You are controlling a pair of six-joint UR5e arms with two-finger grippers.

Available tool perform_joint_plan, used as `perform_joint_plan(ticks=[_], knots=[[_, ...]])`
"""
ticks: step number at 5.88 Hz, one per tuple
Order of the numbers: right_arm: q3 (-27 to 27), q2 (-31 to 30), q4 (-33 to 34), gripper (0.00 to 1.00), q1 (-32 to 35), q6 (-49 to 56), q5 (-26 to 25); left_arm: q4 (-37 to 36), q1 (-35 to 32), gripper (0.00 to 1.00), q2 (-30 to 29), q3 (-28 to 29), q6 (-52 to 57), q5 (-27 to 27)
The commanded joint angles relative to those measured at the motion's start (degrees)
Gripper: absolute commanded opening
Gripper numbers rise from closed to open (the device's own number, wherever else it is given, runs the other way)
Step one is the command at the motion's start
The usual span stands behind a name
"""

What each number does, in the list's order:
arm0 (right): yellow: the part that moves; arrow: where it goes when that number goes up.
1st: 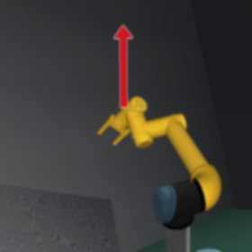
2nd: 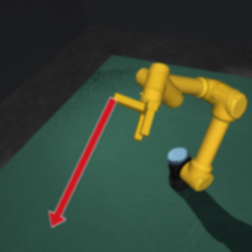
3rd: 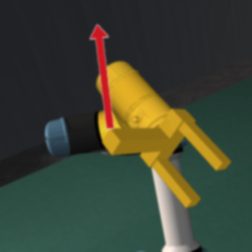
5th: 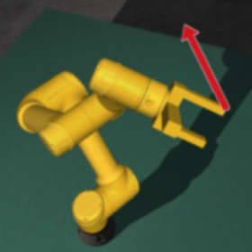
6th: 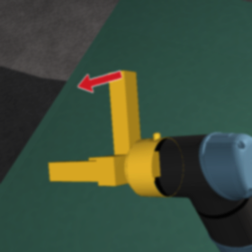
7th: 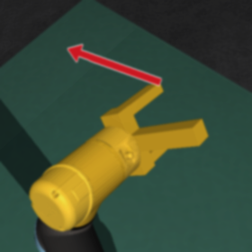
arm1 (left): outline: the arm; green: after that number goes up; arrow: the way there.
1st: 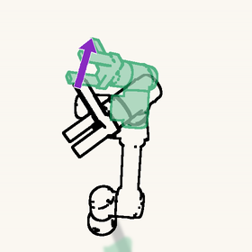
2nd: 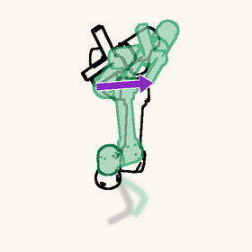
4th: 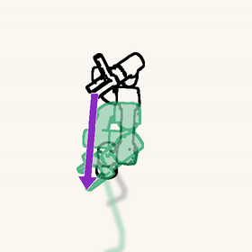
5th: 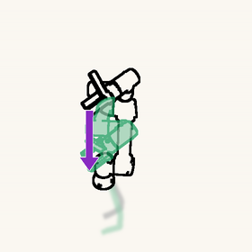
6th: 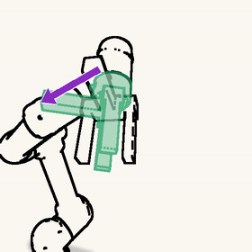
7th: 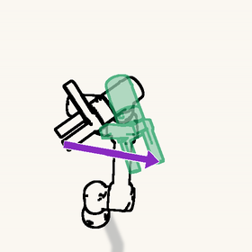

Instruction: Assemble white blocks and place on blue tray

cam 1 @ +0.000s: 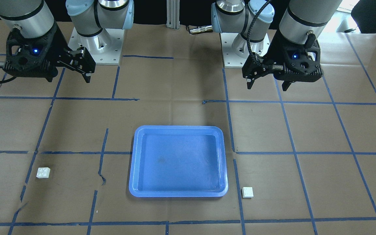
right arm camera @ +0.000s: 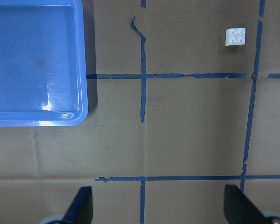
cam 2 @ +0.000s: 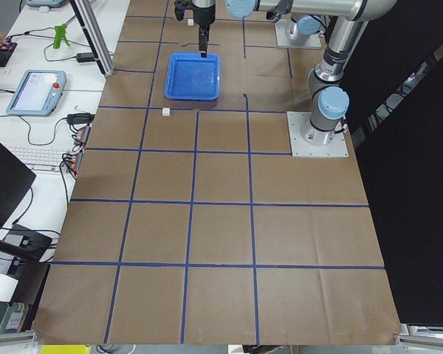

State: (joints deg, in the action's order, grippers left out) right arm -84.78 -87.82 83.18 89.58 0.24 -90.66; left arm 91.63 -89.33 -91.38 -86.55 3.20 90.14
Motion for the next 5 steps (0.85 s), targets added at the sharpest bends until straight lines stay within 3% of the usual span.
perform_joint_plan(ticks=[1,3,5], knots=[[0.14,0.28,-0.13,1.0,-0.19,-0.33,0.13,0.31,0.29,0.99,0.24,-0.03,0.05,-0.14],[0.05,0.28,-0.03,1.0,-0.19,-0.33,-0.13,0.04,0.29,0.99,0.06,-0.11,-0.03,-0.23],[-0.04,0.36,0.84,1.0,-2.28,18.71,-0.74,0.05,0.47,0.99,0.41,-0.29,0.05,-0.05]])
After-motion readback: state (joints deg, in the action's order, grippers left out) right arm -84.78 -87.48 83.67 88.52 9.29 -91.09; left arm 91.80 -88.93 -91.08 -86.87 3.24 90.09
